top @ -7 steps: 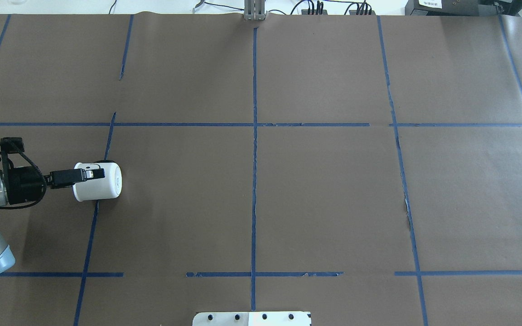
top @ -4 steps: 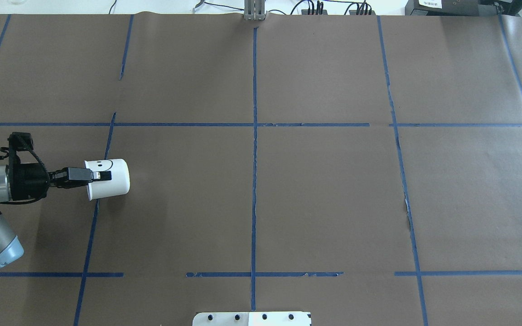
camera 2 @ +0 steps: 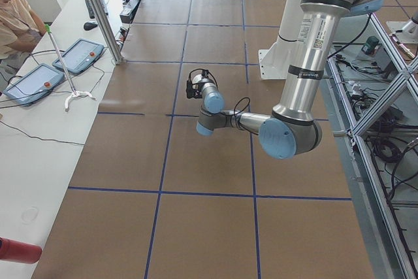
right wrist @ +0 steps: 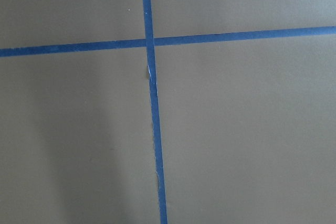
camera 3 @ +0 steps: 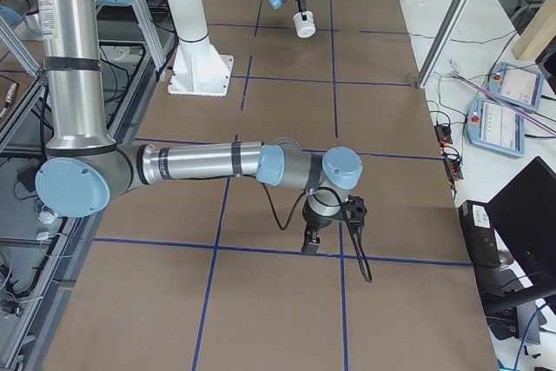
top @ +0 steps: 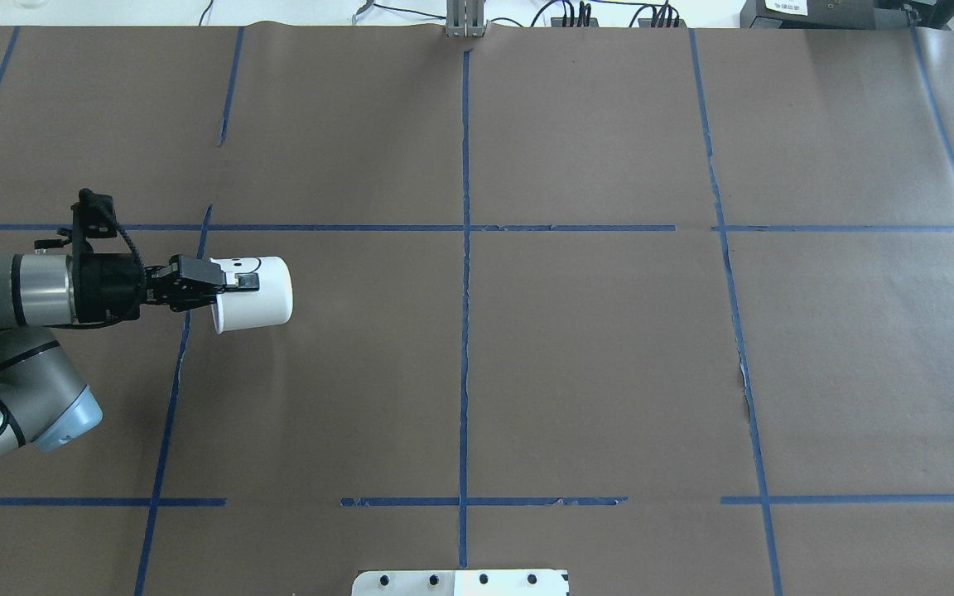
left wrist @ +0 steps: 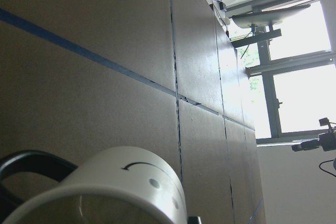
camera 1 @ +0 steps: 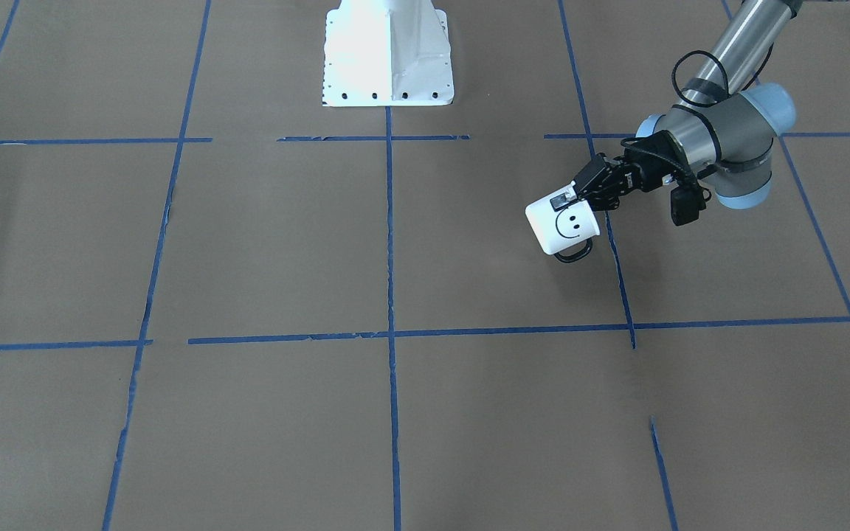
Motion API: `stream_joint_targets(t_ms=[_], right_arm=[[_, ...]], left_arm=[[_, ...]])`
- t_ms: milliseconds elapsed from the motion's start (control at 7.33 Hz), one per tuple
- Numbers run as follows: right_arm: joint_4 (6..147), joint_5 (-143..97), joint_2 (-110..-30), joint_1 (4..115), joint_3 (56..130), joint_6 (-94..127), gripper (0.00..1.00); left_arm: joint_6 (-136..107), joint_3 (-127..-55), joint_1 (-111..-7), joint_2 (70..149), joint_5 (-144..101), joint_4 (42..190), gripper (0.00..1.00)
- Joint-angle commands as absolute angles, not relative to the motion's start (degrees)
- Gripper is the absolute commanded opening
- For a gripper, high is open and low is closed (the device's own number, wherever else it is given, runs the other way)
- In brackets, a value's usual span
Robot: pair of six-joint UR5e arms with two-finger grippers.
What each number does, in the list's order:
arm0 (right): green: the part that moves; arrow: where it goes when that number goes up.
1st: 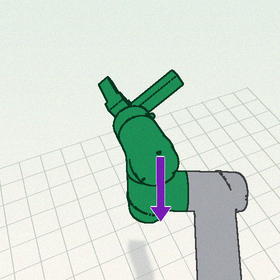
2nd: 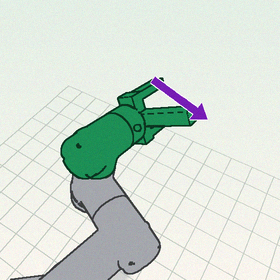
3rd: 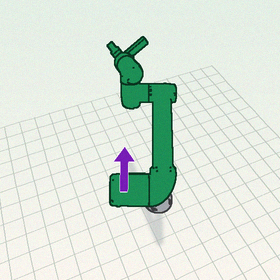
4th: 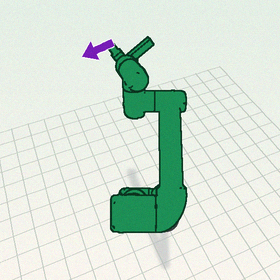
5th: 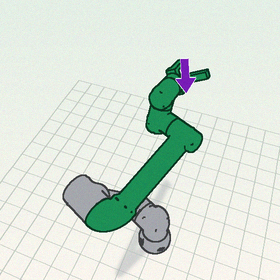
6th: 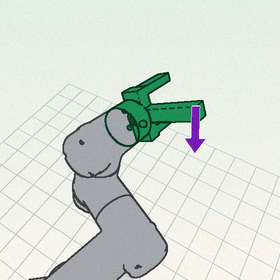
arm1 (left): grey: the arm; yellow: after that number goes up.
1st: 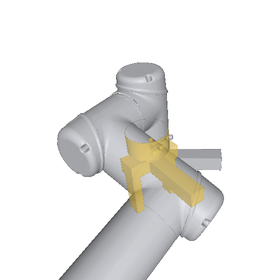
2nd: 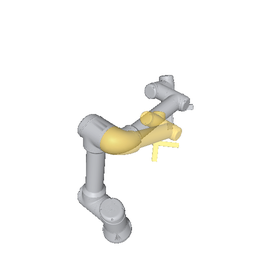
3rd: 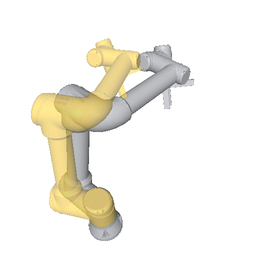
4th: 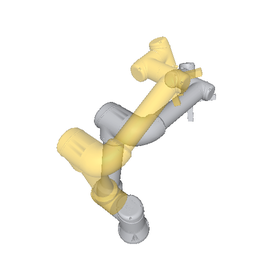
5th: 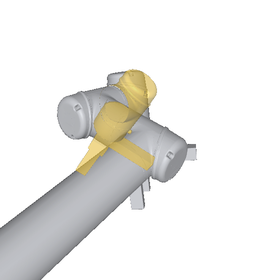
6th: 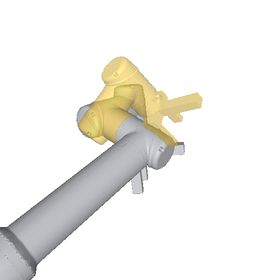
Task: Flip mug
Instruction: 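Lift the mug with the left gripper and swing it toward the table center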
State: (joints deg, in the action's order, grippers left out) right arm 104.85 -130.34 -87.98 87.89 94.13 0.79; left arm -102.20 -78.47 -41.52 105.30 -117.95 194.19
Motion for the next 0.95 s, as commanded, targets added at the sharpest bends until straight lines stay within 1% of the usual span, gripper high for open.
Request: stream_joint_targets(t_ms=[0, 136, 545, 682, 818], right_arm=[[104.9, -130.3, -88.0, 87.9, 94.1, 0.8, 1.0], [104.9, -130.3, -88.0, 87.9, 94.1, 0.8, 1.0], [104.9, -130.3, -88.0, 87.9, 94.1, 0.8, 1.0], [104.9, -130.3, -88.0, 87.9, 94.1, 0.8, 1.0], [104.9, -130.3, -88.0, 87.9, 94.1, 0.8, 1.0]], left_arm=[[-102.3, -89.2, -43.9, 109.5, -126.4, 165.9, 0.0], [-102.0, -91.1, -43.9, 115.3, -126.4, 151.1, 0.0], [-101.4, -90.4, -42.0, 132.0, -125.6, 115.1, 0.0], [-99.4, -88.4, -39.5, 136.5, -124.5, 106.3, 0.0], [-98.0, -83.2, -36.2, 140.7, -117.5, 102.0, 0.0]])
